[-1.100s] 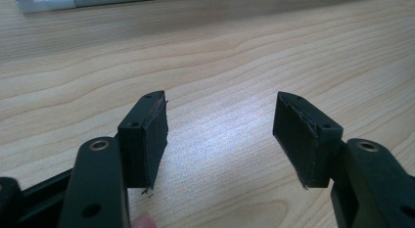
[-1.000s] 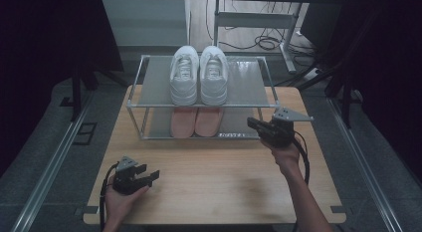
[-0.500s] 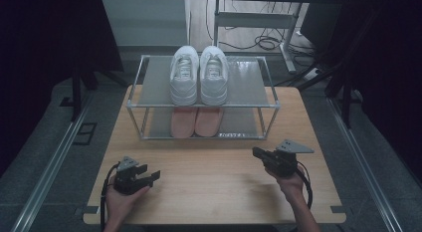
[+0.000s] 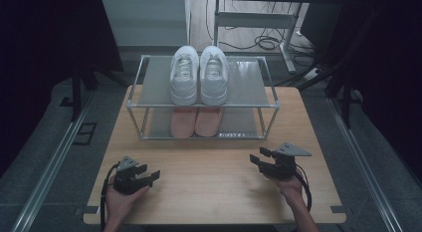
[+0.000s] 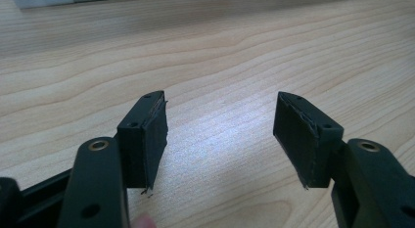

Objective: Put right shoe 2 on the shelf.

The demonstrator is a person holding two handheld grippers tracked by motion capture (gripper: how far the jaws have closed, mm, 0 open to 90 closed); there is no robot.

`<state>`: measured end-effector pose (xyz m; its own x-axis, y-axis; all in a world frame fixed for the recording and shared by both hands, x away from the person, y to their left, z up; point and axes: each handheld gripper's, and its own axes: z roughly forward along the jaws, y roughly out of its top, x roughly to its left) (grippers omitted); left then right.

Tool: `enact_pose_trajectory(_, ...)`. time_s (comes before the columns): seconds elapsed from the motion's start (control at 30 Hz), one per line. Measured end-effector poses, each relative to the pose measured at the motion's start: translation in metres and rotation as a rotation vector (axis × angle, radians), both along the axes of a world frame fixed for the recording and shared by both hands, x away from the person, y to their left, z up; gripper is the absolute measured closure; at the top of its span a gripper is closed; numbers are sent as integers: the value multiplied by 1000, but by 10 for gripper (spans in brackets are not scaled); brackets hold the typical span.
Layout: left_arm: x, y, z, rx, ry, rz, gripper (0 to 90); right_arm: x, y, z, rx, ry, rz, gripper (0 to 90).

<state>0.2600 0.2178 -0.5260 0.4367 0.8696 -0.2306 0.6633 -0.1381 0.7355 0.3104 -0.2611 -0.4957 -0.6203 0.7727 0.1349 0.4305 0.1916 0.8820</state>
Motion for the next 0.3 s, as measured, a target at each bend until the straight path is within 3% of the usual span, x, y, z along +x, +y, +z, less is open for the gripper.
enact_pose_trajectory(0.3,0,-1,3,-2,-4,7,380,-2,-5,-1,13,-13,-6,412)
